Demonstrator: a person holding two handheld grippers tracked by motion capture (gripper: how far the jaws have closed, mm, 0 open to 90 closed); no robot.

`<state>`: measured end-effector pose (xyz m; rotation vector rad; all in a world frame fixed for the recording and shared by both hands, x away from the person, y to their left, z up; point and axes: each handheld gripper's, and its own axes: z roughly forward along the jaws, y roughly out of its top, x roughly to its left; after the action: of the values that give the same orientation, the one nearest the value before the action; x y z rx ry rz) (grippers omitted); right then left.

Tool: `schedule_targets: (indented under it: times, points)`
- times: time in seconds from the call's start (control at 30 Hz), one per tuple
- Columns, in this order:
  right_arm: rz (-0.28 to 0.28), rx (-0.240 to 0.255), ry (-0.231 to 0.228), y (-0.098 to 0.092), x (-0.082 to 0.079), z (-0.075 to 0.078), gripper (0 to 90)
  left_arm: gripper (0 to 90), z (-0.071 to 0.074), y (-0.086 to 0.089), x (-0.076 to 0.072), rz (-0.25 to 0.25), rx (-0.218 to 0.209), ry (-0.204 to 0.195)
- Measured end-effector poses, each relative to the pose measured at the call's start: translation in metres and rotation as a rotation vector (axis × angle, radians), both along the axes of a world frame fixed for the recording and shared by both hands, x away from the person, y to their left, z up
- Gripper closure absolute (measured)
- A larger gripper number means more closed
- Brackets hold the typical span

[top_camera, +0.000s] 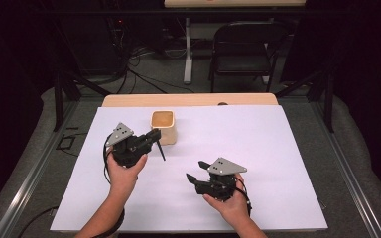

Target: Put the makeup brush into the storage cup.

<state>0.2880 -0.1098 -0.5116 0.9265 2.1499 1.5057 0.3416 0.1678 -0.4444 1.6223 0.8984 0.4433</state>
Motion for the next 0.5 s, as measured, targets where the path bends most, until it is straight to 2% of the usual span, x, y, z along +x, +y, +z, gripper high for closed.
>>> schedule_targets:
  times: [0.5]
  points:
    - [-0.003,0.0,-0.001,-0.0024,0.0002,0.0006,39.9,83.3,0.0086,-0.0001,0.0065,0.017,0.024,-0.041]
